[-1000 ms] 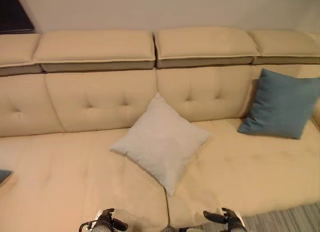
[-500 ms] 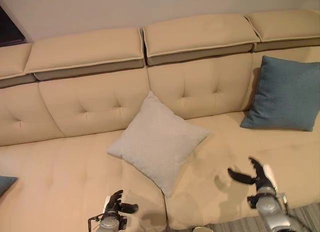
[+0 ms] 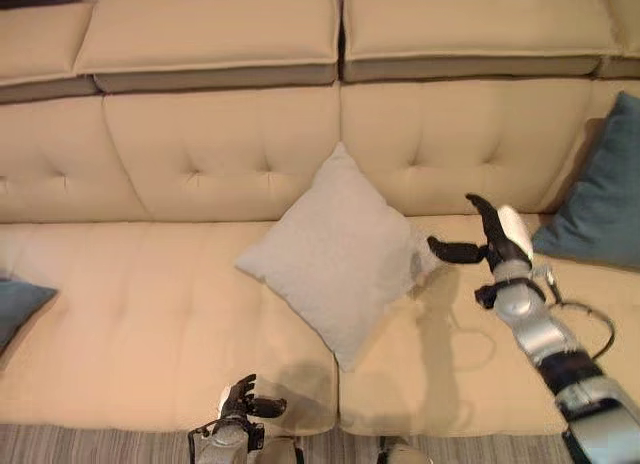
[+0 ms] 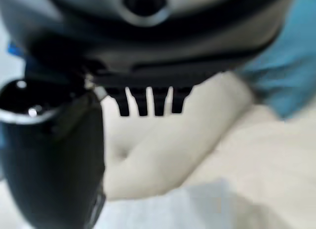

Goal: Pick up all the scattered cushions and arrange them neatly on the sofa.

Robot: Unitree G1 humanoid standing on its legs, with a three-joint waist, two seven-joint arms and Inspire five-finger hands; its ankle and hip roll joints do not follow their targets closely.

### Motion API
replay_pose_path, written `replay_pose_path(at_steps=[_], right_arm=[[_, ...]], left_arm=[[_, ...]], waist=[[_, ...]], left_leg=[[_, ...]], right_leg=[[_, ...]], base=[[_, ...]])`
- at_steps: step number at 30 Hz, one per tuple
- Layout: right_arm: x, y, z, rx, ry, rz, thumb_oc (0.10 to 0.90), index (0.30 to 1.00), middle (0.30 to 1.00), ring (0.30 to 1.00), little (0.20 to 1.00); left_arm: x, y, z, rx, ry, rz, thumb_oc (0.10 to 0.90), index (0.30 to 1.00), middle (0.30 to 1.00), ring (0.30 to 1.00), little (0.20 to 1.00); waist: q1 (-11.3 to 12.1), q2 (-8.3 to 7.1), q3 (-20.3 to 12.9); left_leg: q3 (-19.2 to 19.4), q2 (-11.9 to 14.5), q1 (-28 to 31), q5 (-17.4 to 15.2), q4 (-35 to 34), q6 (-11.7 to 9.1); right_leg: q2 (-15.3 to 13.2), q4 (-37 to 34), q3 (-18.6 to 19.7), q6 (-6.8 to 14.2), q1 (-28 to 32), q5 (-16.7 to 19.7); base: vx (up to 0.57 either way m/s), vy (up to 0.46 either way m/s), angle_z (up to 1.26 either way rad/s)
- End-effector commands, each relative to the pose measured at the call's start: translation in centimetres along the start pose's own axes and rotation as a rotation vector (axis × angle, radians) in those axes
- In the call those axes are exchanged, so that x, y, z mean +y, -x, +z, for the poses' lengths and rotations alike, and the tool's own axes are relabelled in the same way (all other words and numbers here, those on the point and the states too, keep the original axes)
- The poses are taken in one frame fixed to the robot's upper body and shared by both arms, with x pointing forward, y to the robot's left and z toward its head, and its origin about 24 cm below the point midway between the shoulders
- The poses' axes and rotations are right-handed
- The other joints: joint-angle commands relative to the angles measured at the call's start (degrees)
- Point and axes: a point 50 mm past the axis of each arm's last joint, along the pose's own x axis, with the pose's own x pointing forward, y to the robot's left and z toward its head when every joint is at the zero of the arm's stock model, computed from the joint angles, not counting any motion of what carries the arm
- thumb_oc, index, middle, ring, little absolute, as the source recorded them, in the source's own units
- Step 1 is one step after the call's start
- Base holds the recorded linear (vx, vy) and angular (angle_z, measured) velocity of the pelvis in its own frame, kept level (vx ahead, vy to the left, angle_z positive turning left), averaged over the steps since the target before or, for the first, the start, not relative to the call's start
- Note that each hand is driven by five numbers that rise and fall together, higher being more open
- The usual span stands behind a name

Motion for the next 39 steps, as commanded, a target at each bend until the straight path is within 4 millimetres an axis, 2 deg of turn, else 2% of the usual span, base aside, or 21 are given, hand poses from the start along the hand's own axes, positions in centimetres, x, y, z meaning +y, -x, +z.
replay_pose_path(at_steps=[1, 4, 7, 8, 12, 13, 14, 15, 18, 19, 20, 23, 24, 26, 29, 33, 34, 35, 36, 38, 39], right_arm=[[-7.1, -3.0, 5.1, -0.194, 0.094, -0.244, 0.800, 0.900, 0.900, 0.900, 0.900], [-7.9, -3.4, 6.0, -0.225, 0.103, -0.254, 0.800, 0.900, 0.900, 0.900, 0.900], [-7.2, -3.2, 6.5, -0.254, 0.089, -0.231, 0.800, 0.900, 0.900, 0.900, 0.900], [-7.0, -3.1, 7.2, -0.293, 0.097, -0.228, 0.800, 0.900, 0.900, 0.900, 0.900], [-4.9, -2.4, 9.9, -0.407, 0.023, -0.173, 0.800, 0.900, 0.900, 0.900, 0.900], [-3.9, -2.4, 10.2, -0.403, -0.039, -0.131, 0.800, 0.900, 0.900, 0.900, 0.900], [-3.9, -2.4, 10.2, -0.403, -0.039, -0.131, 0.800, 0.900, 0.900, 0.900, 0.900], [-2.5, -2.4, 10.0, -0.372, -0.104, -0.058, 0.800, 0.900, 0.900, 0.900, 0.900], [-1.2, -2.4, 9.8, -0.358, -0.087, 0.010, 0.800, 0.900, 0.900, 0.900, 0.900], [0.2, -2.0, 9.3, -0.335, -0.104, 0.069, 0.800, 0.900, 0.900, 0.900, 0.900], [2.9, -1.1, 7.9, -0.271, -0.160, 0.179, 0.800, 0.900, 0.900, 0.900, 0.900], [4.3, -0.8, 7.4, -0.241, -0.135, 0.252, 0.800, 0.900, 0.900, 0.900, 0.900], [5.6, -0.8, 6.6, -0.194, -0.074, 0.324, 0.800, 0.900, 0.900, 0.900, 0.900], [6.0, -1.0, 6.1, -0.165, -0.012, 0.357, 0.800, 0.900, 0.900, 0.900, 0.900], [6.9, -1.6, 4.6, -0.071, 0.239, 0.473, 0.800, 0.900, 0.900, 0.900, 0.900], [7.6, -1.4, 3.5, -0.014, 0.292, 0.501, 0.800, 0.900, 0.900, 0.900, 0.900], [8.2, -1.0, 3.0, 0.003, 0.309, 0.519, 0.725, 0.787, 0.787, 0.787, 0.787], [9.8, 0.2, 1.8, -0.001, 0.468, 0.604, 0.400, 0.300, 0.300, 0.300, 0.300], [9.8, 0.2, 1.8, -0.001, 0.468, 0.604, 0.400, 0.300, 0.300, 0.300, 0.300], [11.5, 1.6, 0.4, 0.024, 0.627, 0.685, 0.400, 0.300, 0.300, 0.300, 0.300], [13.3, 3.1, -0.4, 0.060, 0.676, 0.732, 0.400, 0.300, 0.300, 0.300, 0.300]], left_arm=[[0.5, -0.8, 4.2, -0.151, 0.080, 0.039, 0.800, 0.900, 0.900, 0.900, 0.900], [0.0, -0.7, 4.1, -0.155, 0.071, 0.017, 0.800, 0.900, 0.900, 0.900, 0.900], [-0.2, -0.7, 3.6, -0.136, 0.056, 0.010, 0.800, 0.900, 0.900, 0.900, 0.900], [-0.3, -0.7, 3.7, -0.141, 0.044, 0.009, 0.800, 0.900, 0.900, 0.900, 0.900], [-0.7, -0.7, 4.4, -0.159, 0.019, 0.013, 0.800, 0.900, 0.900, 0.900, 0.900], [-0.8, -0.7, 4.3, -0.156, 0.023, 0.010, 0.800, 0.900, 0.900, 0.900, 0.900], [-0.8, -0.7, 4.3, -0.156, 0.023, 0.010, 0.800, 0.900, 0.900, 0.900, 0.900], [-0.8, -0.8, 4.3, -0.150, 0.016, 0.004, 0.800, 0.900, 0.900, 0.900, 0.900], [-0.8, -0.7, 3.7, -0.127, 0.008, -0.001, 0.800, 0.900, 0.900, 0.900, 0.900], [-0.9, -0.7, 3.3, -0.115, 0.006, -0.010, 0.800, 0.900, 0.900, 0.900, 0.900], [-1.1, -0.6, 3.2, -0.113, 0.014, -0.023, 0.800, 0.900, 0.900, 0.900, 0.900], [-1.1, -0.6, 3.6, -0.125, 0.037, -0.031, 0.800, 0.900, 0.900, 0.900, 0.900], [-1.0, -0.6, 4.1, -0.148, 0.044, -0.034, 0.800, 0.900, 0.900, 0.900, 0.900], [-1.0, -0.6, 4.6, -0.167, 0.038, -0.042, 0.800, 0.900, 0.900, 0.900, 0.900], [-0.8, -0.8, 6.2, -0.221, 0.042, -0.060, 0.800, 0.900, 0.900, 0.900, 0.900], [-0.7, -0.8, 6.5, -0.235, 0.049, -0.068, 0.800, 0.900, 0.900, 0.900, 0.900], [-0.7, -0.8, 6.5, -0.235, 0.051, -0.068, 0.800, 0.900, 0.900, 0.900, 0.900], [-0.6, -0.8, 6.3, -0.221, 0.042, -0.067, 0.800, 0.900, 0.900, 0.900, 0.900], [-0.6, -0.8, 6.3, -0.221, 0.042, -0.067, 0.800, 0.900, 0.900, 0.900, 0.900], [-0.6, -1.0, 6.4, -0.220, -0.015, -0.065, 0.800, 0.900, 0.900, 0.900, 0.900], [-0.9, -1.0, 6.4, -0.211, 0.001, -0.081, 0.800, 0.900, 0.900, 0.900, 0.900]], waist=[[0.71, -3.65, 2.11], [1.45, -4.03, 2.26], [2.06, -4.46, 2.58], [2.29, -4.59, 2.70], [2.91, -5.26, 2.78], [3.41, -5.40, 2.89], [3.33, -5.42, 2.79], [3.89, -5.41, 3.21], [4.31, -5.34, 3.24], [4.39, -5.26, 2.96], [4.54, -5.06, 2.84], [4.79, -4.88, 2.83], [5.17, -4.88, 2.91], [5.35, -4.90, 2.99], [6.32, -5.20, 3.59], [6.80, -5.10, 3.81], [6.97, -5.05, 3.84], [7.22, -5.00, 3.83], [7.21, -5.00, 3.84], [7.68, -4.91, 3.80], [8.15, -4.63, 3.55]], left_leg=[[-2.13, -2.32, -0.73, -3.45, 0.03, -1.13], [-2.71, -2.13, -2.18, -2.90, 0.03, -1.62], [-3.37, -1.84, -2.47, -2.90, 0.03, -1.93], [-3.57, -1.78, -2.63, -2.87, 0.03, -1.99], [-4.38, -1.66, -2.42, -3.06, 0.03, -1.94], [-4.48, -1.61, -1.95, -3.22, 0.03, -1.97], [-4.54, -1.69, -2.16, -3.09, 0.03, -1.92], [-4.48, -1.64, -1.65, -3.18, 0.03, -2.07], [-4.54, -1.58, -1.25, -3.27, 0.03, -2.13], [-4.71, -1.60, -1.08, -3.30, 0.03, -2.03], [-4.82, -1.58, -0.25, -3.46, 0.03, -2.05], [-5.06, -1.67, 0.01, -3.44, 0.03, -2.04], [-5.17, -1.70, 0.22, -3.51, 0.03, -2.03], [-5.30, -1.69, 0.34, -3.52, 0.03, -2.04], [-5.76, -1.61, 0.35, -3.26, 0.03, -2.17], [-5.83, -1.46, 0.34, -3.03, 0.03, -2.24], [-5.84, -1.49, 0.37, -2.98, 0.03, -2.22], [-5.92, -1.50, 0.52, -3.07, 0.03, -2.20], [-5.93, -1.50, 0.53, -3.07, 0.03, -2.20], [-6.22, -1.43, 0.78, -3.17, 0.03, -2.20], [-6.49, -1.47, 1.07, -3.20, 0.03, -2.11]], right_leg=[[-1.08, 0.62, 0.46, 1.44, -0.46, -2.63], [-0.92, 0.67, -0.33, 1.32, -1.10, -2.81], [-0.82, 0.80, -1.13, 1.32, -1.01, -3.09], [-0.83, 0.80, -1.40, 1.36, -1.00, -3.16], [-0.73, 0.66, -1.90, 1.44, -0.66, -3.34], [-0.66, 0.69, -1.82, 1.32, -0.16, -3.64], [-0.72, 0.66, -1.87, 1.35, -0.31, -3.54], [-0.74, 0.86, -1.91, 1.19, 0.17, -3.79], [-0.75, 0.96, -2.11, 1.11, 0.76, -4.10], [-0.84, 0.97, -2.28, 1.06, 1.14, -4.26], [-0.84, 1.24, -2.55, 0.95, 2.01, -4.63], [-0.94, 1.33, -2.83, 0.90, 2.43, -4.84], [-0.90, 1.21, -2.97, 0.80, 2.75, -4.94], [-0.86, 1.09, -3.03, 0.73, 2.95, -5.00], [-0.54, 0.81, -3.10, 0.51, 2.99, -5.07], [-0.45, 0.66, -3.10, 0.45, 3.20, -5.10], [-0.39, 0.62, -3.02, 0.42, 3.28, -5.05], [-0.31, 0.60, -3.01, 0.39, 3.53, -5.23], [-0.31, 0.60, -3.02, 0.39, 3.55, -5.23], [-0.26, 0.56, -3.16, 0.26, 3.99, -5.58], [-0.18, 0.55, -3.25, 0.11, 4.51, -5.90]], base=[[-0.03, -0.032, 0.17], [0.00, -0.039, 0.15], [0.01, -0.039, 0.14], [0.00, -0.034, 0.09], [0.01, -0.045, 0.05], [0.02, -0.035, 0.07], [0.00, -0.041, 0.06], [-0.01, -0.026, 0.08], [0.00, -0.015, 0.05], [0.04, -0.022, 0.04], [0.04, -0.028, 0.04], [0.01, -0.015, 0.10], [-0.02, -0.021, 0.12], [-0.01, -0.018, 0.08], [-0.04, -0.047, 0.05], [0.00, 0.000, 0.00], [0.00, 0.000, 0.00], [0.00, 0.000, 0.00], [0.00, 0.000, 0.00], [0.00, -0.027, 0.00], [0.00, -0.044, 0.03]])
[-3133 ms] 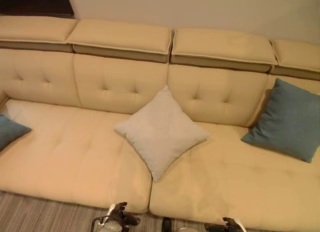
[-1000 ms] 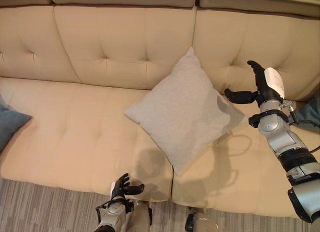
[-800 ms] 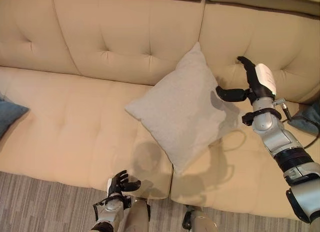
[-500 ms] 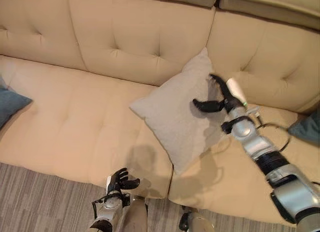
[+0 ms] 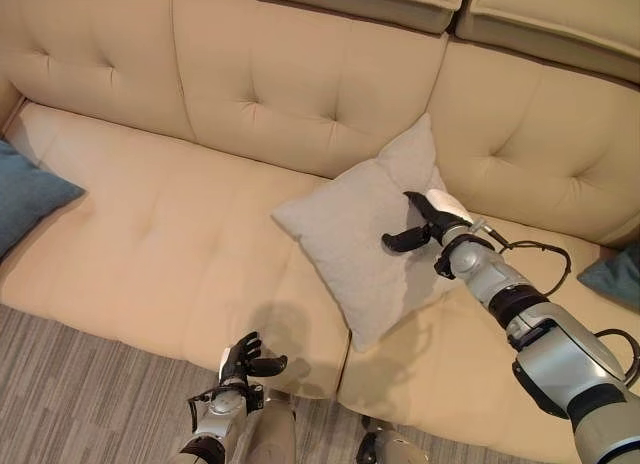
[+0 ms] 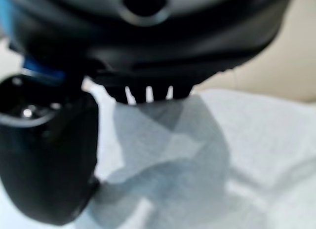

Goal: Pick up all the scattered cushions and arrange them neatly on the sofa.

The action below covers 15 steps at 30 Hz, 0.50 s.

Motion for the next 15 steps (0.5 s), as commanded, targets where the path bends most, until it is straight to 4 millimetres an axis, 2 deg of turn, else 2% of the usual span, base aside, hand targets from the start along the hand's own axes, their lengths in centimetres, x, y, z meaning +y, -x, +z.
replay_pose_path(at_steps=[1, 3, 4, 6, 8, 11, 12, 13, 14, 15], right_arm=[[7.4, 1.6, -1.7, 0.097, 0.263, 0.306, 0.400, 0.300, 0.300, 0.300, 0.300], [9.8, 2.4, -1.5, 0.106, 0.220, 0.319, 0.400, 0.300, 0.300, 0.300, 0.300], [11.3, 3.0, -1.1, 0.095, 0.180, 0.331, 0.400, 0.300, 0.300, 0.300, 0.300], [14.0, 4.4, -1.2, 0.088, 0.191, 0.359, 0.400, 0.300, 0.300, 0.300, 0.300], [15.6, 5.2, -0.8, 0.072, 0.222, 0.374, 0.400, 0.300, 0.300, 0.300, 0.300], [15.4, 5.3, -0.5, 0.060, 0.127, 0.296, 0.400, 0.300, 0.300, 0.300, 0.300], [15.3, 5.3, -0.5, 0.060, 0.127, 0.295, 0.400, 0.300, 0.300, 0.300, 0.300], [13.9, 4.9, 1.0, -0.037, 0.093, 0.209, 0.400, 0.300, 0.300, 0.300, 0.300], [13.9, 4.9, 0.9, -0.037, 0.094, 0.209, 0.400, 0.300, 0.300, 0.300, 0.300], [11.9, 4.8, 1.5, -0.111, 0.058, 0.108, 0.400, 0.300, 0.300, 0.300, 0.300]], left_arm=[[-1.3, -0.6, 2.3, -0.074, -0.031, -0.063, 0.800, 0.900, 0.900, 0.900, 0.900], [-1.8, -0.6, 3.0, -0.093, 0.015, -0.076, 0.800, 0.900, 0.900, 0.900, 0.900], [-2.2, -0.6, 3.9, -0.129, 0.033, -0.082, 0.800, 0.900, 0.900, 0.900, 0.900], [-2.7, -0.5, 7.5, -0.278, -0.015, -0.095, 0.800, 0.900, 0.900, 0.900, 0.900], [-3.1, 0.0, 9.8, -0.387, -0.076, -0.107, 0.800, 0.900, 0.900, 0.900, 0.900], [-3.0, 0.0, 12.3, -0.443, -0.029, -0.062, 0.800, 0.900, 0.900, 0.900, 0.900], [-3.0, 0.0, 12.3, -0.444, -0.029, -0.062, 0.800, 0.900, 0.900, 0.900, 0.900], [-2.5, 0.0, 12.9, -0.460, 0.006, -0.023, 0.800, 0.900, 0.900, 0.900, 0.900], [-2.5, 0.0, 12.9, -0.460, 0.007, -0.023, 0.800, 0.900, 0.900, 0.900, 0.900], [-1.9, 0.1, 13.0, -0.469, 0.076, 0.025, 0.800, 0.900, 0.900, 0.900, 0.900]], waist=[[1.84, -0.84, -2.05], [1.90, -0.48, -2.48], [1.78, -0.28, -2.76], [1.38, 0.08, -3.27], [1.42, 0.45, -3.58], [-0.17, 0.27, -4.59], [-0.23, 0.26, -4.75], [-1.58, -0.13, -5.20], [-1.63, -0.12, -5.31], [-2.91, -0.51, -6.15]], left_leg=[[-1.21, -1.53, -0.61, -4.57, 0.01, -0.81], [-1.27, -1.59, -0.09, -4.66, 0.01, -0.69], [-1.26, -1.64, 0.19, -4.75, 0.01, -0.63], [-1.29, -1.82, 0.46, -4.91, 0.01, -0.49], [-1.60, -1.87, 1.05, -5.21, 0.01, -0.45], [-1.09, -1.72, 2.31, -5.70, 0.01, -0.54], [-1.15, -1.80, 2.04, -5.53, 0.01, -0.49], [-0.58, -1.51, 2.91, -6.07, 0.01, -0.54], [-0.63, -1.58, 2.69, -5.90, 0.01, -0.49], [0.10, -1.25, 3.65, -6.53, 0.01, -0.51]], right_leg=[[-0.57, 0.56, 1.59, 0.03, -0.48, -5.14], [-0.58, 0.50, 1.64, -0.04, 0.14, -5.32], [-0.59, 0.47, 1.73, -0.04, 0.49, -5.38], [-0.75, 0.48, 1.77, 0.08, 0.89, -5.39], [-0.86, 0.46, 1.34, 0.20, 1.73, -5.66], [-0.91, 0.46, 1.50, 0.35, 2.88, -5.82], [-0.97, 0.42, 1.44, 0.38, 2.67, -5.68], [-0.86, 0.45, 1.70, 0.47, 3.19, -5.78], [-0.92, 0.40, 1.65, 0.49, 3.03, -5.63], [-0.82, 0.45, 1.97, 0.59, 3.52, -5.80]], base=[[0.00, -0.038, 0.05], [0.01, -0.015, 0.05], [0.01, -0.005, 0.04], [0.00, 0.001, 0.02], [0.00, -0.006, 0.03], [0.00, 0.005, 0.03], [0.00, 0.000, 0.00], [-0.01, 0.015, -0.07], [0.03, 0.033, -0.07], [0.03, 0.039, -0.06]])
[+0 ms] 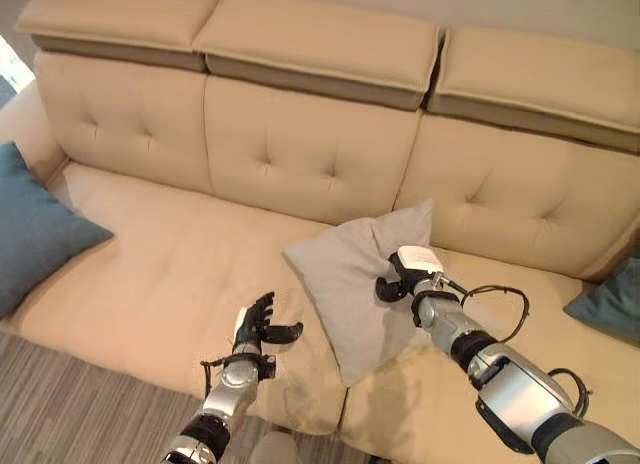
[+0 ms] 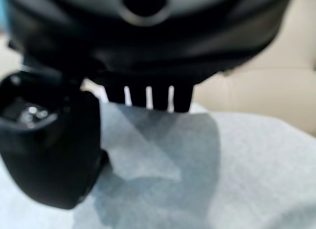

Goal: Pick up all the scattered cushions and arrange them neatly on the sofa.

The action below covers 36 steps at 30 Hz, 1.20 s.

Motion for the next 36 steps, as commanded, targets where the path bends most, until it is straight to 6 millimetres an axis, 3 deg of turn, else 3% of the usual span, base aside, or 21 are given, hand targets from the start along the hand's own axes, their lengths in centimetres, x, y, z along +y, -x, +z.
replay_pose_path(at_steps=[1, 4, 5, 6, 8, 16, 21, 24, 26, 33, 34, 35, 36], right_arm=[[0.4, 1.7, 1.2, -0.154, -0.045, -0.016, 0.400, 0.300, 0.300, 0.300, 0.300], [-3.1, 2.6, 1.1, -0.248, -0.072, -0.162, 0.400, 0.300, 0.300, 0.300, 0.300], [-3.1, 2.7, 1.0, -0.246, -0.072, -0.160, 0.400, 0.300, 0.300, 0.300, 0.300], [-5.6, 3.3, 1.1, -0.304, -0.085, -0.255, 0.400, 0.300, 0.300, 0.300, 0.300], [-7.6, 4.1, 1.3, -0.358, -0.103, -0.335, 0.400, 0.300, 0.300, 0.300, 0.300], [-10.5, 6.7, 1.4, -0.458, -0.154, -0.445, 0.400, 0.300, 0.300, 0.300, 0.300], [-11.2, 8.1, 1.9, -0.525, -0.205, -0.471, 0.400, 0.300, 0.300, 0.300, 0.300], [-11.6, 8.9, 2.6, -0.584, -0.227, -0.465, 0.400, 0.300, 0.300, 0.300, 0.300], [-11.8, 9.1, 2.8, -0.605, -0.226, -0.459, 0.400, 0.300, 0.300, 0.300, 0.300], [-12.3, 9.7, 4.1, -0.692, -0.194, -0.432, 0.400, 0.300, 0.300, 0.300, 0.300], [-12.2, 9.7, 4.3, -0.699, -0.188, -0.420, 0.400, 0.300, 0.300, 0.300, 0.300], [-12.2, 9.7, 4.3, -0.699, -0.188, -0.421, 0.400, 0.300, 0.300, 0.300, 0.300], [-12.3, 9.9, 4.7, -0.722, -0.169, -0.414, 0.400, 0.300, 0.300, 0.300, 0.300]], left_arm=[[0.8, -1.0, 4.1, -0.162, 0.102, 0.124, 0.800, 0.900, 0.900, 0.900, 0.900], [1.2, -0.6, 2.7, -0.115, 0.107, 0.148, 0.800, 0.900, 0.900, 0.900, 0.900], [1.1, -0.6, 2.6, -0.114, 0.107, 0.147, 0.800, 0.900, 0.900, 0.900, 0.900], [1.5, -0.4, 1.4, -0.074, 0.065, 0.161, 0.800, 0.900, 0.900, 0.900, 0.900], [1.8, -0.1, 0.0, -0.025, 0.045, 0.177, 0.800, 0.900, 0.900, 0.900, 0.900], [2.8, 1.3, -4.2, 0.142, 0.130, 0.253, 0.800, 0.900, 0.900, 0.900, 0.900], [4.1, 2.0, -4.9, 0.155, 0.421, 0.368, 0.800, 0.900, 0.900, 0.900, 0.900], [4.2, 2.2, -5.8, 0.202, 0.474, 0.360, 0.800, 0.900, 0.900, 0.900, 0.900], [4.0, 2.0, -5.8, 0.207, 0.478, 0.344, 0.800, 0.900, 0.900, 0.900, 0.900], [2.3, 0.8, -2.6, 0.102, 0.548, 0.216, 0.800, 0.900, 0.900, 0.900, 0.900], [1.7, 0.3, -1.3, 0.067, 0.553, 0.178, 0.800, 0.900, 0.900, 0.900, 0.900], [1.7, 0.3, -1.3, 0.067, 0.553, 0.178, 0.800, 0.900, 0.900, 0.900, 0.900], [1.3, 0.1, 0.4, -0.002, 0.583, 0.143, 0.800, 0.900, 0.900, 0.900, 0.900]], waist=[[-2.09, -2.16, 1.99], [-3.98, -2.63, 0.26], [-3.88, -2.58, 0.21], [-4.87, -2.84, -0.72], [-5.50, -3.08, -1.94], [-6.50, -3.62, -4.66], [-6.76, -4.13, -5.87], [-7.08, -4.57, -6.17], [-7.35, -4.68, -6.24], [-8.76, -5.46, -6.46], [-9.06, -5.52, -6.55], [-9.06, -5.52, -6.53], [-9.23, -5.66, -6.45]], left_leg=[[0.57, -1.16, 1.61, -6.65, 0.05, -0.46], [1.33, -0.84, 2.73, -7.16, 0.05, -0.12], [1.36, -0.84, 2.76, -7.19, 0.05, -0.12], [1.86, -0.70, 3.74, -7.58, 0.05, -0.01], [2.45, -0.52, 4.52, -7.87, 0.05, 0.03], [3.60, -0.12, 6.68, -8.69, 0.05, 0.06], [3.95, 0.06, 7.67, -9.03, 0.05, 0.09], [4.17, 0.30, 7.86, -9.17, 0.05, 0.00], [4.29, 0.44, 7.88, -9.17, 0.05, -0.08], [5.29, 0.80, 7.47, -9.34, 0.05, -0.17], [5.41, 0.85, 7.43, -9.34, 0.05, -0.19], [5.42, 0.85, 7.43, -9.34, 0.05, -0.19], [5.66, 0.91, 7.48, -9.32, 0.05, -0.22]], right_leg=[[-0.90, 0.46, 2.24, 0.95, 0.99, -4.84], [-0.76, 0.44, 2.92, 1.19, 1.34, -4.61], [-0.76, 0.44, 2.95, 1.20, 1.35, -4.62], [-0.60, 0.43, 3.49, 1.31, 1.78, -4.61], [-0.43, 0.42, 3.82, 1.38, 2.29, -4.70], [0.09, 0.77, 4.25, 1.25, 4.09, -5.44], [0.35, 0.95, 4.41, 1.11, 4.73, -5.97], [0.57, 0.89, 4.68, 1.06, 4.90, -6.05], [0.64, 0.87, 4.77, 1.06, 4.82, -6.02], [0.81, 0.46, 5.52, 1.29, 3.94, -5.57], [0.84, 0.43, 5.73, 1.26, 3.78, -5.48], [0.84, 0.43, 5.74, 1.26, 3.77, -5.48], [0.85, 0.41, 5.86, 1.27, 3.74, -5.43]], base=[[0.05, 0.039, -0.04], [0.04, 0.031, -0.07], [0.04, 0.037, -0.18], [0.05, 0.033, -0.23], [0.05, 0.026, -0.32], [0.02, 0.003, -0.13], [0.01, -0.004, -0.07], [0.01, 0.003, 0.00], [0.00, 0.000, 0.00], [0.00, 0.003, -0.02], [0.00, 0.007, -0.09], [0.00, 0.013, -0.16], [0.00, 0.007, -0.15]])
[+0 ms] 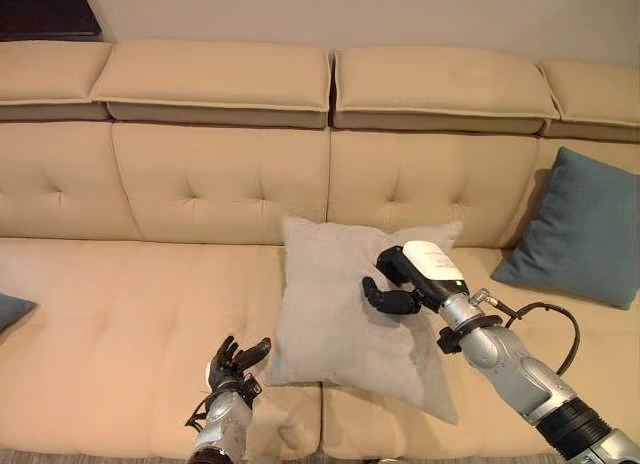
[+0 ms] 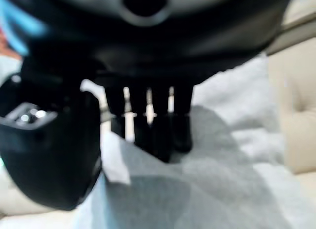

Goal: Pick up all the scattered cushions and arrange them neatly on the sofa.

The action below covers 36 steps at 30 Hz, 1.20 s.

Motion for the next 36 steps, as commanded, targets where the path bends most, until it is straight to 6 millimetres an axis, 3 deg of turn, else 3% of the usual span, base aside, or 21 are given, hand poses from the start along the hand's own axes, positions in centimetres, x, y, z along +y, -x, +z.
replay_pose_path(at_steps=[1, 5, 8, 10, 11, 12, 13, 19, 20, 22, 24, 28, 31, 36], right_arm=[[-6.3, -1.9, 5.4, -0.314, 0.003, -0.258, 0.400, 0.300, 0.300, 0.300, 0.300], [-5.5, -2.0, 5.5, -0.322, 0.007, -0.209, 0.400, 0.300, 0.300, 0.300, 0.300], [-5.2, -2.1, 6.2, -0.360, -0.002, -0.169, 0.400, 0.300, 0.300, 0.300, 0.300], [-5.0, -2.1, 6.4, -0.372, -0.015, -0.144, 0.400, 0.300, 0.300, 0.300, 0.300], [-4.3, -2.1, 6.6, -0.380, -0.035, -0.108, 0.400, 0.300, 0.300, 0.300, 0.300], [-4.1, -2.2, 6.6, -0.374, -0.036, -0.100, 0.400, 0.300, 0.300, 0.300, 0.300], [-3.8, -2.4, 6.4, -0.365, -0.044, -0.084, 0.400, 0.300, 0.300, 0.300, 0.300], [-3.3, -3.0, 7.3, -0.387, -0.113, -0.057, 0.400, 0.300, 0.300, 0.300, 0.300], [-3.6, -3.0, 7.6, -0.399, -0.123, -0.069, 0.400, 0.300, 0.300, 0.300, 0.300], [-3.8, -2.8, 7.7, -0.403, -0.139, -0.074, 0.400, 0.300, 0.300, 0.300, 0.300], [-4.1, -2.5, 7.4, -0.393, -0.131, -0.088, 0.400, 0.300, 0.300, 0.300, 0.300], [-4.5, -2.0, 6.9, -0.379, -0.110, -0.100, 0.400, 0.300, 0.300, 0.300, 0.300], [-4.8, -1.2, 6.5, -0.375, -0.057, -0.090, 0.400, 0.300, 0.300, 0.300, 0.300], [-4.9, -0.4, 6.1, -0.360, -0.029, -0.088, 0.400, 0.300, 0.300, 0.300, 0.300]], left_arm=[[-4.5, -0.5, 5.5, -0.217, 0.018, -0.174, 0.800, 0.900, 0.900, 0.900, 0.900], [-6.2, 0.1, 6.2, -0.229, 0.043, -0.270, 0.800, 0.900, 0.900, 0.900, 0.900], [-8.4, 1.3, 6.3, -0.216, 0.126, -0.475, 0.800, 0.900, 0.900, 0.900, 0.900], [-8.7, 1.7, 5.4, -0.166, 0.179, -0.545, 0.800, 0.900, 0.900, 0.900, 0.900], [-9.5, 2.0, 3.5, -0.041, 0.234, -0.629, 0.591, 0.587, 0.587, 0.587, 0.587], [-9.3, 2.0, 3.1, -0.038, 0.215, -0.635, 0.452, 0.378, 0.378, 0.378, 0.378], [-9.4, 2.0, 2.5, -0.014, 0.175, -0.668, 0.400, 0.300, 0.300, 0.300, 0.300], [-8.8, 2.3, -0.7, 0.108, -0.009, -0.761, 0.406, 0.309, 0.309, 0.309, 0.309], [-7.8, 1.8, -1.5, 0.109, -0.156, -0.723, 0.800, 0.900, 0.900, 0.900, 0.900], [-5.8, 0.7, -2.2, 0.125, -0.403, -0.619, 0.800, 0.900, 0.900, 0.900, 0.900], [-4.1, -0.3, -2.8, 0.163, -0.543, -0.500, 0.800, 0.900, 0.900, 0.900, 0.900], [-3.4, -0.7, -2.9, 0.163, -0.651, -0.428, 0.800, 0.900, 0.900, 0.900, 0.900], [-2.8, -1.2, -2.3, 0.121, -0.887, -0.375, 0.800, 0.900, 0.900, 0.900, 0.900], [-3.7, -1.4, -1.6, 0.065, -0.926, -0.344, 0.800, 0.900, 0.900, 0.900, 0.900]], waist=[[-0.93, -2.91, -5.83], [-1.35, -2.76, -5.71], [-1.69, -2.44, -5.34], [-1.64, -2.46, -5.32], [-1.65, -2.39, -5.18], [-1.63, -2.30, -5.17], [-1.75, -2.14, -5.15], [-2.25, -1.54, -5.11], [-2.41, -1.41, -5.12], [-2.74, -1.22, -5.20], [-3.19, -1.00, -5.35], [-3.69, -0.66, -5.53], [-3.89, -0.27, -5.68], [-3.62, -0.37, -5.97]], left_leg=[[-0.80, -0.02, 1.52, -6.74, 0.09, -0.81], [-0.42, 0.05, 1.62, -6.84, 0.09, -0.74], [-0.32, -0.02, 1.49, -6.73, 0.09, -0.68], [-0.25, -0.06, 1.51, -6.85, 0.09, -0.62], [-0.13, -0.02, 1.67, -6.98, 0.09, -0.56], [-0.12, -0.03, 1.61, -6.97, 0.09, -0.50], [-0.08, -0.02, 1.57, -6.98, 0.09, -0.42], [0.20, -0.17, 1.73, -7.20, 0.09, -0.09], [0.36, -0.24, 1.74, -7.23, 0.09, -0.05], [0.66, -0.18, 1.93, -7.33, 0.09, -0.06], [0.93, -0.17, 2.14, -7.44, 0.09, -0.05], [1.21, -0.15, 2.32, -7.55, 0.09, -0.12], [1.02, -0.20, 2.37, -7.54, 0.09, -0.17], [0.67, -0.24, 2.51, -7.49, 0.09, -0.21]], right_leg=[[0.41, 0.41, -0.55, 1.25, 1.90, -5.54], [0.41, 0.35, -0.17, 1.26, 1.78, -5.51], [0.39, 0.35, 0.17, 1.31, 1.63, -5.42], [0.41, 0.35, 0.31, 1.32, 1.67, -5.48], [0.40, 0.35, 0.34, 1.33, 1.75, -5.55], [0.40, 0.35, 0.41, 1.34, 1.68, -5.54], [0.37, 0.35, 0.53, 1.34, 1.57, -5.49], [0.39, 0.35, 1.38, 1.12, 1.32, -5.32], [0.40, 0.35, 1.51, 1.07, 1.25, -5.26], [0.35, 0.36, 1.57, 1.08, 1.22, -5.19], [0.35, 0.39, 1.63, 1.05, 1.21, -5.20], [0.36, 0.44, 1.62, 1.09, 1.23, -5.23], [0.43, 0.52, 1.37, 1.15, 1.27, -5.14], [0.35, 0.51, 0.81, 1.25, 1.53, -5.21]], base=[[0.00, 0.008, -0.12], [0.00, 0.000, 0.00], [0.00, 0.005, -0.01], [0.00, 0.000, 0.00], [0.00, 0.000, 0.00], [0.01, 0.008, -0.04], [0.00, 0.016, -0.06], [0.01, 0.017, -0.10], [0.02, 0.013, -0.04], [0.01, 0.008, -0.02], [0.00, 0.000, 0.00], [0.02, 0.006, -0.06], [0.02, 0.015, -0.04], [0.00, 0.000, 0.00]])
